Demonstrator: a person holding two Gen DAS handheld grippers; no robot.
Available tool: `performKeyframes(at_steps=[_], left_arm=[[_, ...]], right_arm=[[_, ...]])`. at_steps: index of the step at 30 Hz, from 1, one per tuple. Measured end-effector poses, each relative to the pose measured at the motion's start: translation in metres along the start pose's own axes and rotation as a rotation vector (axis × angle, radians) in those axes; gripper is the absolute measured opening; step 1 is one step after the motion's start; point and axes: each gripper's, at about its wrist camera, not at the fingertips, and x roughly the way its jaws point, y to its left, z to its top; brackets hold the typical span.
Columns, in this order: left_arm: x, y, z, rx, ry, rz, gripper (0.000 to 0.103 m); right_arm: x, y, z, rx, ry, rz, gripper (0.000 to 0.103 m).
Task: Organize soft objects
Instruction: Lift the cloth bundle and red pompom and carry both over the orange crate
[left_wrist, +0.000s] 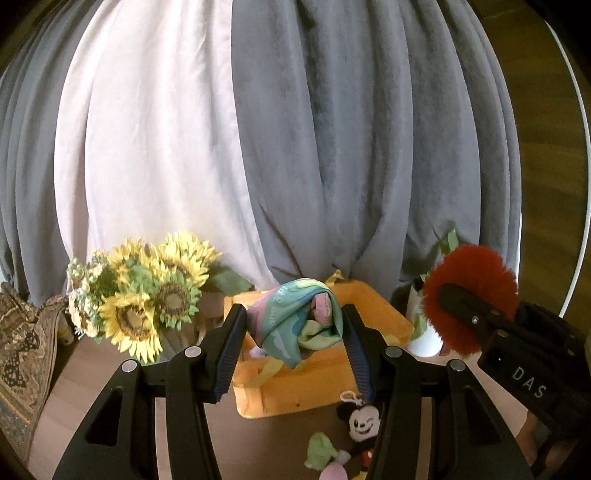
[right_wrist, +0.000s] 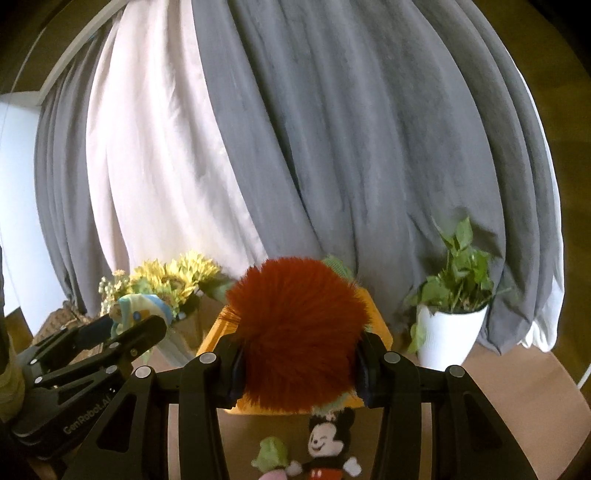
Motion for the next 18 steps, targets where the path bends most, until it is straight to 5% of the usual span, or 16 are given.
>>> performKeyframes(at_steps=[18], left_arm=[[0.067, 0.009, 0.028, 0.008, -0.035, 0.029, 0.052]], right_arm=[[0.069, -0.009, 0.03, -0.017, -0.006, 0.025, 0.047]])
